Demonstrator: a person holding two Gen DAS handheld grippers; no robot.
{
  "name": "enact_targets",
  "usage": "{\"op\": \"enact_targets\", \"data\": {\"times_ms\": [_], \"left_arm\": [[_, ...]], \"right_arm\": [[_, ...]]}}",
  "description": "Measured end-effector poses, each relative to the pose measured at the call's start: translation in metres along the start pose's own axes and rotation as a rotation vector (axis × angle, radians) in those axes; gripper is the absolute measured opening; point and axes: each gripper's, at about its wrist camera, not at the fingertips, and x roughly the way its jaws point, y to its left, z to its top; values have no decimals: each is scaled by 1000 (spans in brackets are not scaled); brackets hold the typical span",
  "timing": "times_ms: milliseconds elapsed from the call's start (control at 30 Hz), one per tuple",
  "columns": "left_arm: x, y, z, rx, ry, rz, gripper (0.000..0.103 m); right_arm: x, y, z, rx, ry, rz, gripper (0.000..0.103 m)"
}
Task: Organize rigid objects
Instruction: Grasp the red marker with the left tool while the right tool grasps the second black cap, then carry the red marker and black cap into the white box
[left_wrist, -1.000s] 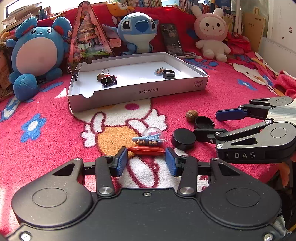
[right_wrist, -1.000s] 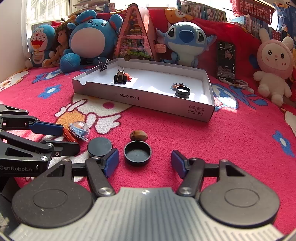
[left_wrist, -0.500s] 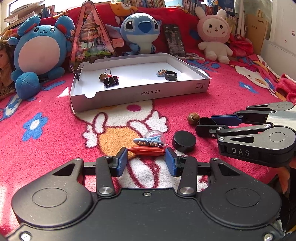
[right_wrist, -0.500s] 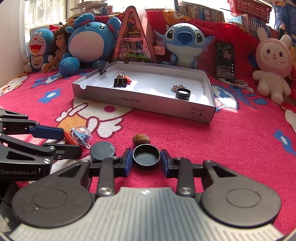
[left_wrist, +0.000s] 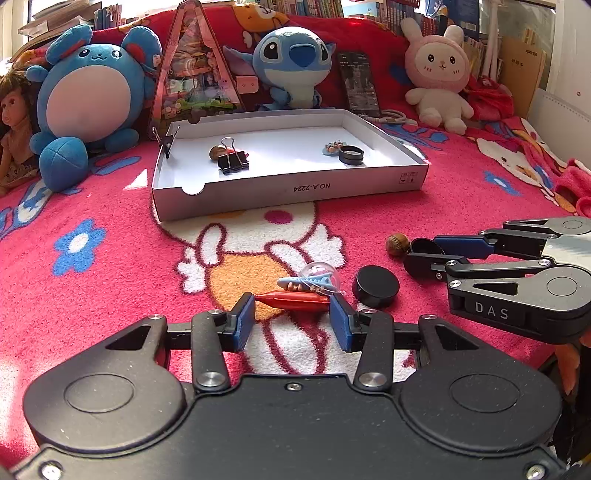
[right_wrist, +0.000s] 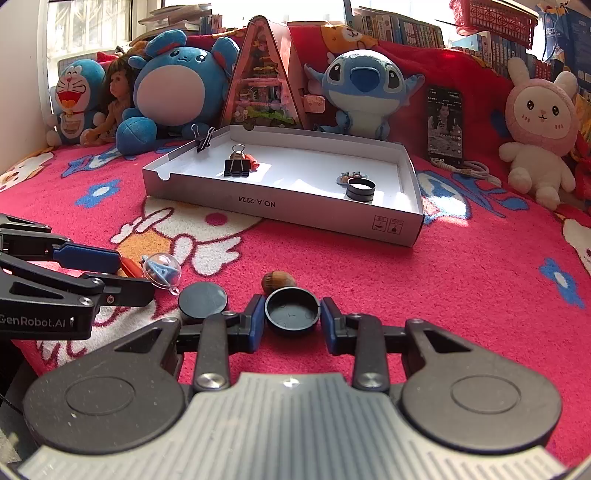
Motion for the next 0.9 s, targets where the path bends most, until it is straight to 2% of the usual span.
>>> {"op": "enact_targets", "data": {"times_ms": [167,433,667,900], "left_arm": [[-4,8,8,-27,-9,-1,42],[-11,32,33,-100,-43,6,42],[-10,37,56,-105,-83,20,42],[1,39,73,-124,-88,7,42]], "right_arm": [[-3,-3,4,5,-1,-18,38],[-6,-28,24,79,-6,-56,38],[0,-42,43,129,-15,-73,38],[7,-41,51,129,-17,-68,38]]}}
